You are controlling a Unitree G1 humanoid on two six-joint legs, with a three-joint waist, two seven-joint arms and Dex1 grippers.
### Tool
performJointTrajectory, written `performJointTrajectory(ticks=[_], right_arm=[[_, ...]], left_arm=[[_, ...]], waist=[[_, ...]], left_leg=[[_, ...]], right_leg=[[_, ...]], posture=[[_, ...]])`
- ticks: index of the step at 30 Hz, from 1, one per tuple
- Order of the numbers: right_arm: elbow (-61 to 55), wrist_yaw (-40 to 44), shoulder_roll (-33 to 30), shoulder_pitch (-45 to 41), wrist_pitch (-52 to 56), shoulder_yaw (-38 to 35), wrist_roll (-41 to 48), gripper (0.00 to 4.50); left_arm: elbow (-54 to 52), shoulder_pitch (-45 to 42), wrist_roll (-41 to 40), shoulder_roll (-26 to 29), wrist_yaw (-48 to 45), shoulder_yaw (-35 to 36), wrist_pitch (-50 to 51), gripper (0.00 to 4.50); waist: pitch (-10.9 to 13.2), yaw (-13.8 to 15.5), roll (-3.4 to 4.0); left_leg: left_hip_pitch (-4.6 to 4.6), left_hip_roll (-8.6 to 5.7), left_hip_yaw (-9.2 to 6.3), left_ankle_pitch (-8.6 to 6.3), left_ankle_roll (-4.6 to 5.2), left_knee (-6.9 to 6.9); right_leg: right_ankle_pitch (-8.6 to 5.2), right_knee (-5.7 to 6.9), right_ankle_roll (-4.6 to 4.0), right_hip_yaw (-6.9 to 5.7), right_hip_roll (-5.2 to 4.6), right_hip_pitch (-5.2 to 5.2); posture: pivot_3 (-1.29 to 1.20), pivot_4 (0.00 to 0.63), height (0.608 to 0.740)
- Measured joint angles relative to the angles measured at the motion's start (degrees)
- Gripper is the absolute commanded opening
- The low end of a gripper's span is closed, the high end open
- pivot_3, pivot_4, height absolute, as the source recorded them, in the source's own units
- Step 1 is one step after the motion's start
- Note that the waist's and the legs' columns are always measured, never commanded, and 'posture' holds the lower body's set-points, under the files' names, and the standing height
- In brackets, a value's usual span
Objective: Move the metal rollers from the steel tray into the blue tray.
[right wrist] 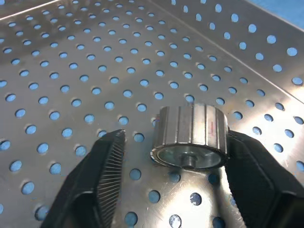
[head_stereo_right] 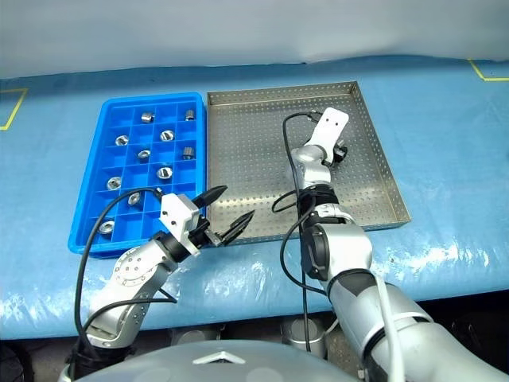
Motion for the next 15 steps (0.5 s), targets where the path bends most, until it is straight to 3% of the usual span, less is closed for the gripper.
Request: performJointTrajectory(ticks=[3, 9, 15], right_arm=[[0.05, 0.55, -0.06, -0.03, -0.30, 0.05, -0.05, 1.72], [-2.24, 0.99, 0.71, 0.87, -0.25, 1.97, -1.26, 1.70], [-25.30, 6.76, 4.56, 12.51, 9.20, 11.06, -4.37, 1.70]], left_arm=[[0.00, -0.02, 0.00, 0.00, -0.02, 0.00, -0.04, 4.50], [0.02, -0.08, 0.02, -0.04, -0.03, 0.00, -0.14, 4.50], [0.04, 0.14, 0.17, -0.77, 0.49, 0.19, -0.68, 4.50]], waist=[[0.00, 0.00, 0.00], [0.00, -0.07, 0.01], [0.01, 0.54, 0.04]], left_leg=[[0.00, 0.00, 0.00, 0.00, 0.00, 0.00], [0.00, 0.00, 0.00, 0.00, 0.00, -0.01], [-0.02, 0.00, -0.03, 0.00, -0.01, -0.04]], right_leg=[[0.00, 0.00, 0.00, 0.00, 0.00, 0.00], [0.00, 0.00, 0.00, 0.00, 0.00, 0.00], [0.00, 0.00, 0.00, -0.03, -0.03, -0.01]], posture=[[-0.01, 0.150, 0.740], [-0.01, 0.150, 0.740], [-0.01, 0.150, 0.740]])
